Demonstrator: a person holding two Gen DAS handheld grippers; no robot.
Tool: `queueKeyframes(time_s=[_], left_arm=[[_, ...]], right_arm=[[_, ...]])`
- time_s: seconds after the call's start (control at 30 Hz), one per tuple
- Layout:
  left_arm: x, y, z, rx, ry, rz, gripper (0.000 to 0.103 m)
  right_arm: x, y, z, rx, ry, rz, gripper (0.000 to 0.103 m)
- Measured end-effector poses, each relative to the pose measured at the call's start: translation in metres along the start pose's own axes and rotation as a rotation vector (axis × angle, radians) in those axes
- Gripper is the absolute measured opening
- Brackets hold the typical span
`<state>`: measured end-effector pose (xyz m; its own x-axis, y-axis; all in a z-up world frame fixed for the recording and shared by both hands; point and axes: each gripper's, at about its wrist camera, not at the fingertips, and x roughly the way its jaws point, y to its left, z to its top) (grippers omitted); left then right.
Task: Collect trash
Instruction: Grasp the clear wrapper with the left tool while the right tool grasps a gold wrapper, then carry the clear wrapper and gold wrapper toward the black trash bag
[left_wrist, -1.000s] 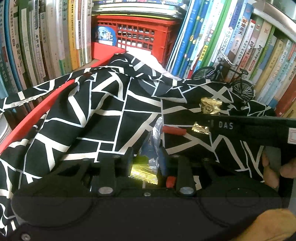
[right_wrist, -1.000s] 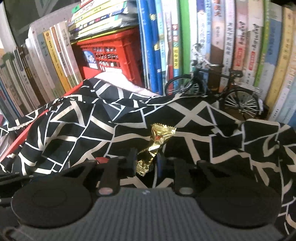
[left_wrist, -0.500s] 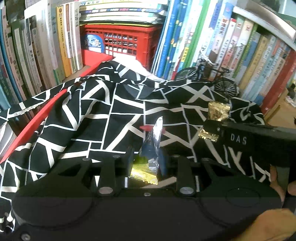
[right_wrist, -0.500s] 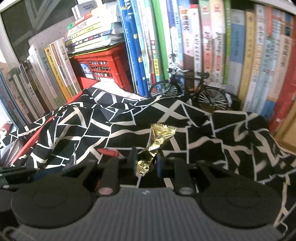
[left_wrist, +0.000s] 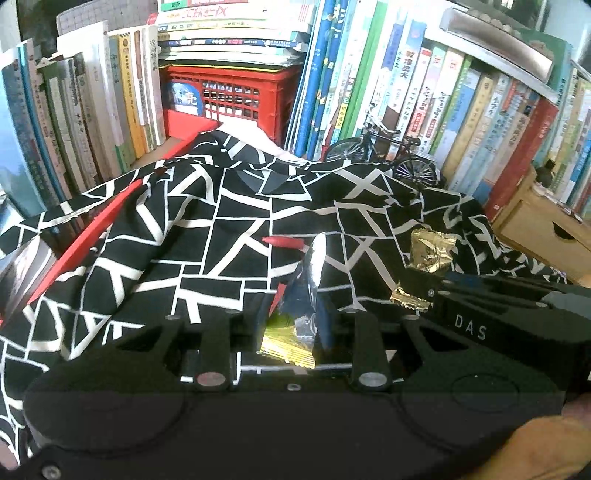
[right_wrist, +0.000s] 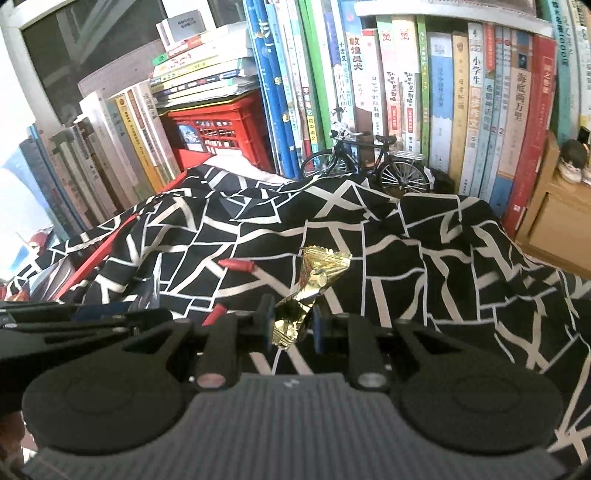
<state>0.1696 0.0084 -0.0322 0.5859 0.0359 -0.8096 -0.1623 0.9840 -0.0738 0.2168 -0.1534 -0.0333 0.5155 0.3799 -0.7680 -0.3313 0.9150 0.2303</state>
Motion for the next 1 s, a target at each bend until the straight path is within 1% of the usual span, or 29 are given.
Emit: queueKeyframes(time_s=[0.13,0.4,0.7,1.0], left_arm=[[-0.018,0.002,-0.01,0.006,-0.002,-0.001,0.025],[-0.054,0.011,-0.04,0.015,-0.003,-0.023,0.02],[-0.095,0.028,-0.086,0.02,-0.007,-0.07,0.012],[-0.139,0.053,-0.127,0.027,-0.015,-0.08,0.009]], right_arm=[[-0.018,0.006,-0.009,0.006,-0.009,0.003,0.025],[-0.059,0.023,-0.034,0.014,-0.041,-0.014,0.025],[-0.109,0.047,-0.074,0.037,-0.069,-0.062,0.025],[-0.145,0.076,-0.115,0.041,-0.074,-0.063,0.025]])
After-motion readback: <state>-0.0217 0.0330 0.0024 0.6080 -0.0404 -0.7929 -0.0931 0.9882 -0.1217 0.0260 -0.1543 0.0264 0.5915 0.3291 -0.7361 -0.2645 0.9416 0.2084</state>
